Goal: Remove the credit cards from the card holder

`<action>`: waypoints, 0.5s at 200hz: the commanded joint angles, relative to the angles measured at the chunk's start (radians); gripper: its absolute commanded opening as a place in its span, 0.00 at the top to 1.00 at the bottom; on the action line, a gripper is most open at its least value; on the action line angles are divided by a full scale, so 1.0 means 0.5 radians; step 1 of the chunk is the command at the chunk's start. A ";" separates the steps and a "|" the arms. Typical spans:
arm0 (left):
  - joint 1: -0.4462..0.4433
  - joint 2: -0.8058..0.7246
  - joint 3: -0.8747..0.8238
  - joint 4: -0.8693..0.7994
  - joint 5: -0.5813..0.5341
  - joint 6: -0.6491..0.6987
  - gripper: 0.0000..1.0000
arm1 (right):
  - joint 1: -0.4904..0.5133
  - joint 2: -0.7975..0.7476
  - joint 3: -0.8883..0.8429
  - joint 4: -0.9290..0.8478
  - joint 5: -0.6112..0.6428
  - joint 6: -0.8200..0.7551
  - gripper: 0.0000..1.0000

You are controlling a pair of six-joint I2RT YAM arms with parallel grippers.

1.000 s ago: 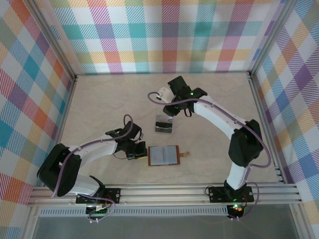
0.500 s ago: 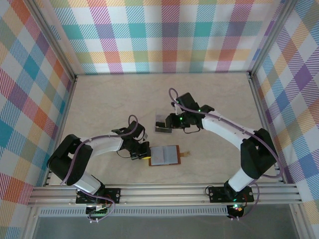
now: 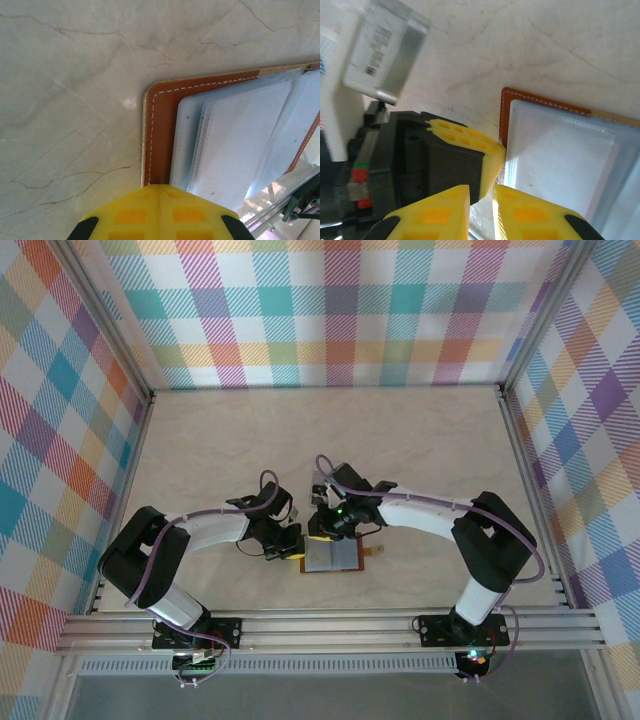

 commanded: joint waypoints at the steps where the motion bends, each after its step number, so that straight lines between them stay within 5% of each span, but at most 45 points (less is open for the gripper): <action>1: -0.018 0.032 0.005 -0.048 -0.001 0.004 0.97 | 0.046 0.067 -0.052 0.032 0.032 0.091 0.80; 55: -0.016 0.036 -0.015 -0.041 -0.004 -0.010 0.97 | 0.122 0.219 -0.105 0.118 0.044 0.150 0.80; 100: -0.018 0.023 -0.018 -0.060 -0.025 -0.009 0.97 | 0.169 0.170 0.006 -0.352 0.400 0.033 0.68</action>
